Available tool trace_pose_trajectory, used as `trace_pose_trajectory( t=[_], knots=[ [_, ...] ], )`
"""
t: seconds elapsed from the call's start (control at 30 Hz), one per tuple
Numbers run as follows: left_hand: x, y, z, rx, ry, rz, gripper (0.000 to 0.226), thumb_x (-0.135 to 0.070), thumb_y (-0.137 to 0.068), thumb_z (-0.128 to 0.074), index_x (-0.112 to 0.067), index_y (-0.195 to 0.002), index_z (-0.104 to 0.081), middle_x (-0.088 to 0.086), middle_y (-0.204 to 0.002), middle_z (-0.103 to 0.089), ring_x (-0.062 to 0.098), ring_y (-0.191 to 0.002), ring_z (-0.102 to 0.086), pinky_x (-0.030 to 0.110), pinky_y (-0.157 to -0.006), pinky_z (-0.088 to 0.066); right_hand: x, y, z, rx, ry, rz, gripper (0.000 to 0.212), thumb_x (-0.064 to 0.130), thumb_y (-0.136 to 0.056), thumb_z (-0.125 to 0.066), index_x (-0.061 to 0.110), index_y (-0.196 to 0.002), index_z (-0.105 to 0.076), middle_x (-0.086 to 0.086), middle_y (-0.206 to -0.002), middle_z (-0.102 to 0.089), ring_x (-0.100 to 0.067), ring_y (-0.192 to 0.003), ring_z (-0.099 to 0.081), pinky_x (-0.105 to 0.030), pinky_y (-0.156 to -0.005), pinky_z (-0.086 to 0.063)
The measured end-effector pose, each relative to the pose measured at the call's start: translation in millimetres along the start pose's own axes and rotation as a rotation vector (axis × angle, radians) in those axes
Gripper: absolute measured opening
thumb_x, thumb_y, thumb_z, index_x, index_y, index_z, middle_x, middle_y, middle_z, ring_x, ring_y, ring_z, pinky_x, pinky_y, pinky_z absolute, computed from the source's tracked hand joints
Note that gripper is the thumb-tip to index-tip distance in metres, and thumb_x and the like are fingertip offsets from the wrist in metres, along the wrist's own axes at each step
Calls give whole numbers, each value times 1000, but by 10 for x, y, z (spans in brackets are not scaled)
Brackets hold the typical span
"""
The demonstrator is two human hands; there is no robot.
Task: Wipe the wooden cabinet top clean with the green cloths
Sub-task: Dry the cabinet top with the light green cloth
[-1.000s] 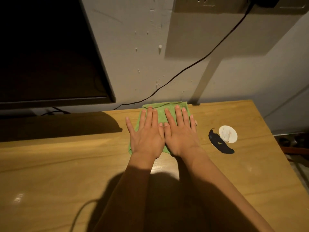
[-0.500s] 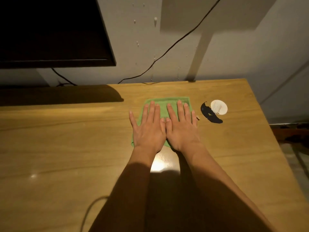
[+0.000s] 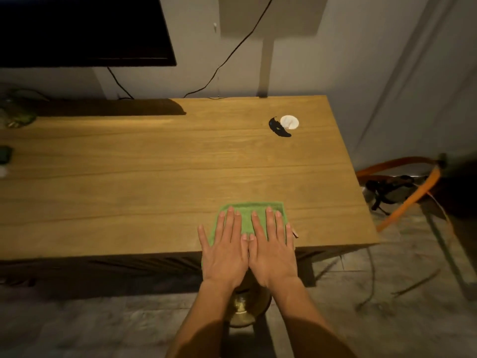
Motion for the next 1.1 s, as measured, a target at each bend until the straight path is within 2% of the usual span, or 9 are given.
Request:
trace_pose_trajectory(
  t=[0.17, 0.23, 0.33, 0.47, 0.57, 0.73, 0.9, 1.1],
  knots=[
    [-19, 100, -50, 25, -48, -19, 60, -49, -101, -1, -25, -152, 22, -7, -159, 31, 12, -144, 31, 60, -114, 17, -34, 130, -61, 30, 8, -30, 58, 49, -97, 7, 32, -148, 30, -5, -155, 40, -22, -140, 41, -45, -114, 24],
    [-14, 74, -52, 29, -57, -25, 60, -50, -101, 1, -26, -151, 24, -7, -158, 32, 12, -144, 32, 59, -114, 20, -33, 80, -63, 33, 23, -22, 59, 50, -94, 12, 32, -147, 31, -6, -153, 42, -23, -139, 42, -45, -114, 24],
    [-19, 48, -61, 36, -48, -15, 60, -51, -100, 4, -27, -150, 26, -8, -157, 34, 12, -144, 32, 58, -113, 21, -40, 13, -57, 39, 48, 15, 63, 51, -91, 16, 32, -149, 28, -6, -155, 40, -23, -140, 41, -45, -115, 23],
    [-15, -236, 20, 31, -19, -27, 60, -51, -99, 6, -27, -150, 26, -8, -158, 33, 11, -143, 33, 60, -114, 17, -45, -251, 47, 26, 37, 0, 59, 50, -96, 8, 33, -149, 28, -5, -157, 37, -22, -142, 38, -44, -116, 23],
    [2, -685, 113, -14, 8, -14, 59, -51, -100, 4, -27, -151, 24, -8, -159, 30, 11, -144, 30, 61, -114, 16, -15, -718, 187, 16, 28, 23, 59, 49, -98, 4, 33, -151, 24, -5, -159, 33, -22, -143, 36, -43, -116, 22],
    [-5, -1778, 336, -95, 18, -64, 58, -45, -102, -4, -25, -156, 6, -9, -164, 13, 10, -149, 17, 61, -114, 15, -15, -1746, 420, -46, 26, -2, 60, 49, -97, 6, 34, -155, 15, -3, -162, 25, -19, -147, 29, -44, -120, 15],
    [-7, -2955, 575, -116, 26, -80, 61, -46, -99, 4, -24, -156, 7, -6, -164, 13, 13, -149, 17, 63, -114, 14, -7, -2917, 758, -102, 35, 8, 56, 46, -103, -8, 34, -156, 7, -3, -165, 17, -19, -149, 21, -42, -120, 15],
    [-41, -3795, 774, -166, 2, -125, 60, -43, -100, -1, -22, -156, 2, -4, -165, 8, 14, -150, 13, 61, -114, 14, -16, -3702, 966, -103, 33, -21, 57, 46, -103, -9, 33, -157, 5, -3, -165, 16, -19, -150, 19, -42, -121, 12]
  ],
)
Point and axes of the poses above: each hand's wrist, its own y-axis away from the middle knuckle, its own z-axis out of the back of the hand, x = y × z, the point moved 6 cm from there along -y, towards the middle knuckle
